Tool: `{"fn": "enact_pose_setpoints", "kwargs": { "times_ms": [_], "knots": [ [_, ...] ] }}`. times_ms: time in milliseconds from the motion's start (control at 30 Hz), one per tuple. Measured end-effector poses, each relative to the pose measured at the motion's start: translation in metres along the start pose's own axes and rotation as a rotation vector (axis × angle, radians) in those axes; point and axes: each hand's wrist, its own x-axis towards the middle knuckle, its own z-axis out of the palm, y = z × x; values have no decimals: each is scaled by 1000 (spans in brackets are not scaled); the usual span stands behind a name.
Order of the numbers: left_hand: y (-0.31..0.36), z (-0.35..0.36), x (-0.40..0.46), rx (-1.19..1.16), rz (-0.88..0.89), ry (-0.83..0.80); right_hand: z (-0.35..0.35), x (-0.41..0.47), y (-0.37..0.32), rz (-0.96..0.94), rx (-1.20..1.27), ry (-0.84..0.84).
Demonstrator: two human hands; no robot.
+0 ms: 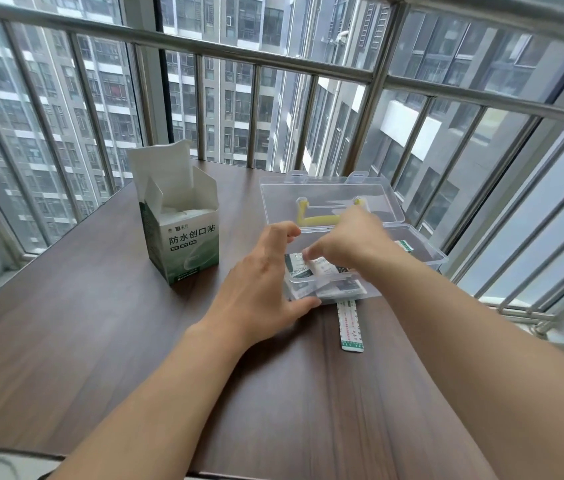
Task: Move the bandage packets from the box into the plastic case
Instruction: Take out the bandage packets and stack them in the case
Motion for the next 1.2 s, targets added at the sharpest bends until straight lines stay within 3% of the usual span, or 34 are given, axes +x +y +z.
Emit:
{"fn": "enact_pose_setpoints", "kwargs": {
  "times_ms": [167,367,467,600,700,967,1200],
  "knots": [
    [0,1,1,17,6,1,-3,7,4,-91,-70,138],
    [-3,3,1,43,19,5,-12,-1,8,-197,-110,81],
    [-4,2,1,94,33,-15,-21,-5,8,-227,-99,-11],
    [-3,1,2,175,40,-34,-31,7,11,-182,-56,-297],
    [-3,2,2,188,35,-44,-28,22,19,-144,-28,-400],
    [-1,3,2,213,29,-28,-32,45,46,-142,218,-506],
    [-1,4,1,225,31,-17,-65,55,58,-59,273,-556]
  ]
}}
